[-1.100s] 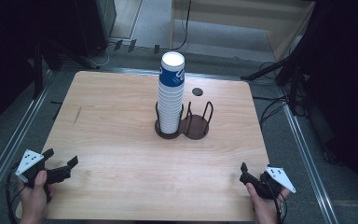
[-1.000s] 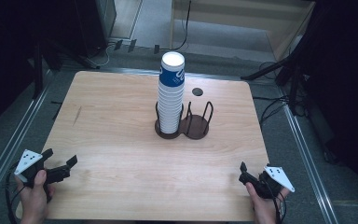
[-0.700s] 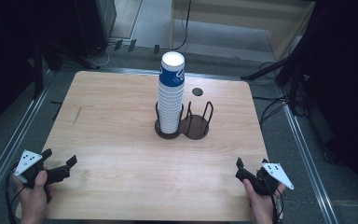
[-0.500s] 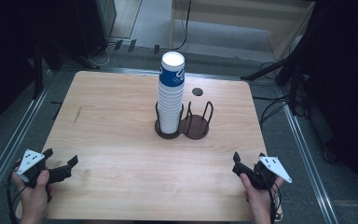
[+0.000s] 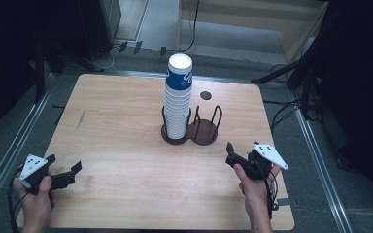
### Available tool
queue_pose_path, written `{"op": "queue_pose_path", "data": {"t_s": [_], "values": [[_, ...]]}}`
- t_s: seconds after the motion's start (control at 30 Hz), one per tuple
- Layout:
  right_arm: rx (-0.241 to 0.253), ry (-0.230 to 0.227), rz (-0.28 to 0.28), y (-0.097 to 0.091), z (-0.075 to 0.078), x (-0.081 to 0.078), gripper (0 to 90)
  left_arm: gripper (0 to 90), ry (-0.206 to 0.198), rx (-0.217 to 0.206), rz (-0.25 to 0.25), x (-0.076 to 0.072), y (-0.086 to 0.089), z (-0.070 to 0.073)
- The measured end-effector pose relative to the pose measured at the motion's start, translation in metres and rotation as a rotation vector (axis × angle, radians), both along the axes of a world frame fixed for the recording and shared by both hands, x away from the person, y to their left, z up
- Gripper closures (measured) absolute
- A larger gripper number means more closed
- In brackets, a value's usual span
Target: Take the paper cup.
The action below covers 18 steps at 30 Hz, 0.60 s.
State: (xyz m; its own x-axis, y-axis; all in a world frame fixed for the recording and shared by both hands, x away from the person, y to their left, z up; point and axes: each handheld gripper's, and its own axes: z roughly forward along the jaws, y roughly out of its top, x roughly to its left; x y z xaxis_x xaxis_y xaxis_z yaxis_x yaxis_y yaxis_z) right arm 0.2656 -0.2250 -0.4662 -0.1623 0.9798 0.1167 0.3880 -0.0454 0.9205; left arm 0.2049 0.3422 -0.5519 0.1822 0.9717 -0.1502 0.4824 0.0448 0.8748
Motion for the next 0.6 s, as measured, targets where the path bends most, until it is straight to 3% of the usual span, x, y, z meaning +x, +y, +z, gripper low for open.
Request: {"op": "queue_pose_path", "data": {"t_s": [0.6], "values": [[0.005, -0.035, 0.07, 0.045, 0.03, 0.022, 6.9, 1.4, 0.007, -0.004, -0.015, 0.002, 0.0, 0.0]]}}
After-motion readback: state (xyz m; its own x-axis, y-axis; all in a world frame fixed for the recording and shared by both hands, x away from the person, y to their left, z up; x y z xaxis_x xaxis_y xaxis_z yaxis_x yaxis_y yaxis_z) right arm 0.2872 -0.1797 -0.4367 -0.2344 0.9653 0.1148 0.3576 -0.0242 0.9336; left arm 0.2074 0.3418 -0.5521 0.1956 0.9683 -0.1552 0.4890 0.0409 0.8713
